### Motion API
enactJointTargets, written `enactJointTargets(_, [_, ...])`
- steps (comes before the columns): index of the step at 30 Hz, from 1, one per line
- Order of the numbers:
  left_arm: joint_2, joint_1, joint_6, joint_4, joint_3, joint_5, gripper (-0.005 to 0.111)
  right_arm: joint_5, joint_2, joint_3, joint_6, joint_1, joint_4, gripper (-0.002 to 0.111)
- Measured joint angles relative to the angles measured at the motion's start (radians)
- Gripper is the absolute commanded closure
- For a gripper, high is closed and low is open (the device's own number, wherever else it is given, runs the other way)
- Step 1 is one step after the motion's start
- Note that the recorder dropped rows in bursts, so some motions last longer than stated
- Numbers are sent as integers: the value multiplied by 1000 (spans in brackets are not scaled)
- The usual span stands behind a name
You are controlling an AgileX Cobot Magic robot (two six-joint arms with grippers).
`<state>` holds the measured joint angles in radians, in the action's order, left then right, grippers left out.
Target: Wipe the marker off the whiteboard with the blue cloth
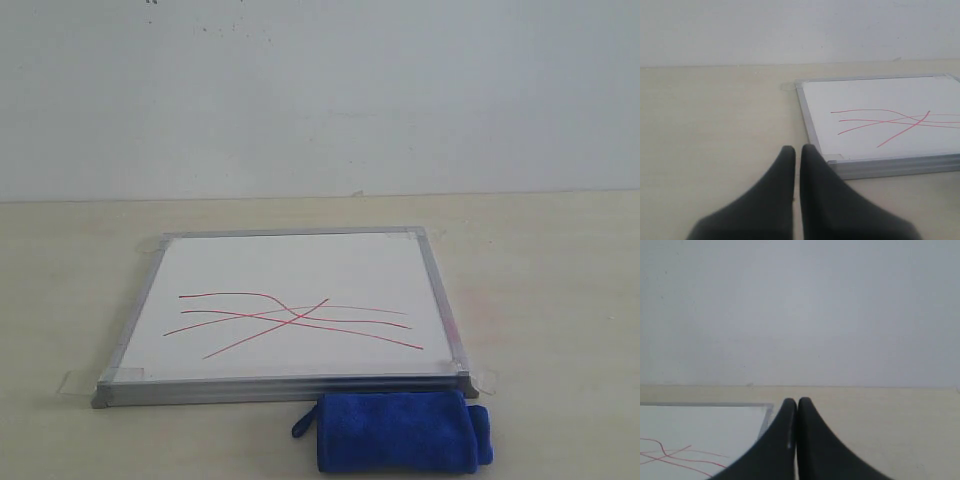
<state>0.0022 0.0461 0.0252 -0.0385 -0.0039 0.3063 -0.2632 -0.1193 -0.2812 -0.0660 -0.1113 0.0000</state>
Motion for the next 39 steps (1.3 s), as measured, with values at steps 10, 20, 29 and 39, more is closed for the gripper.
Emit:
enactJointTargets(10, [0, 0, 0, 0, 0, 0, 103, 53, -25, -24, -1, 0, -7, 108])
enactJointTargets(20, [0, 0, 0, 0, 0, 0, 103, 58, -25, -24, -6, 0, -7, 108])
enactJointTargets(29, [0, 0, 0, 0, 0, 0, 103, -2, -34, -32, 39, 0, -7, 108])
enactJointTargets(39, [0, 0, 0, 0, 0, 0, 103, -283, -332, -208, 241, 0, 75, 108])
